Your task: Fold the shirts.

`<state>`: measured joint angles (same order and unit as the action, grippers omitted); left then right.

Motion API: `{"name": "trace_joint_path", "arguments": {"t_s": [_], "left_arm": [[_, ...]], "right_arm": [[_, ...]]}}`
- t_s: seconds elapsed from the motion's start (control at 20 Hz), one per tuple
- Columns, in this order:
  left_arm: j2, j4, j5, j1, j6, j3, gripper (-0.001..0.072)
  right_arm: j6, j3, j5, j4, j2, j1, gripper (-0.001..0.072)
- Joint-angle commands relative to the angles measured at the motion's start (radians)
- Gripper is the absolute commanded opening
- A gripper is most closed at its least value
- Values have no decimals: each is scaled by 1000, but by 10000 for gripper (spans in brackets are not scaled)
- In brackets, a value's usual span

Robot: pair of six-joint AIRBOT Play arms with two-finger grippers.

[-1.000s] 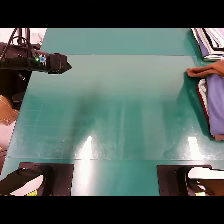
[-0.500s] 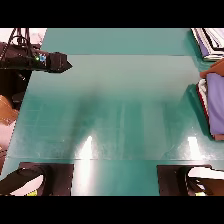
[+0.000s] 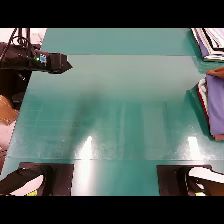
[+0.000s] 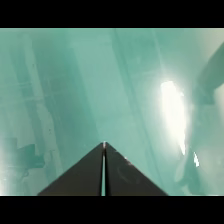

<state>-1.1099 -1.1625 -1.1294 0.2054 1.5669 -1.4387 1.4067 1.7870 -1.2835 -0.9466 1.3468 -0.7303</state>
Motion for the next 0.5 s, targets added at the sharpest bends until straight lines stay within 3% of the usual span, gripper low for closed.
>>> {"name": "trace_joint_path", "arguments": {"t_s": [0.0, 0.2, 0.25, 0.35, 0.4, 0.45], "left_arm": [[-1, -1, -5, 0, -5, 0, 26], [-1, 0, -9, 0, -31, 0, 26], [-1, 0, -9, 0, -31, 0, 26], [-1, 0, -12, 0, -31, 0, 26], [-1, 0, -15, 0, -31, 0, 26], [-1, 0, -16, 0, -31, 0, 26]], "right_arm": [[23, -202, -64, -131, -111, -74, 15], [22, -514, -73, -177, -229, -186, 19], [22, -567, -80, -219, -247, -208, 72], [23, -643, -87, -294, -277, -261, 521], [26, -661, -86, -300, -290, -295, 676], [26, -660, -80, -294, -300, -324, 677]]}}
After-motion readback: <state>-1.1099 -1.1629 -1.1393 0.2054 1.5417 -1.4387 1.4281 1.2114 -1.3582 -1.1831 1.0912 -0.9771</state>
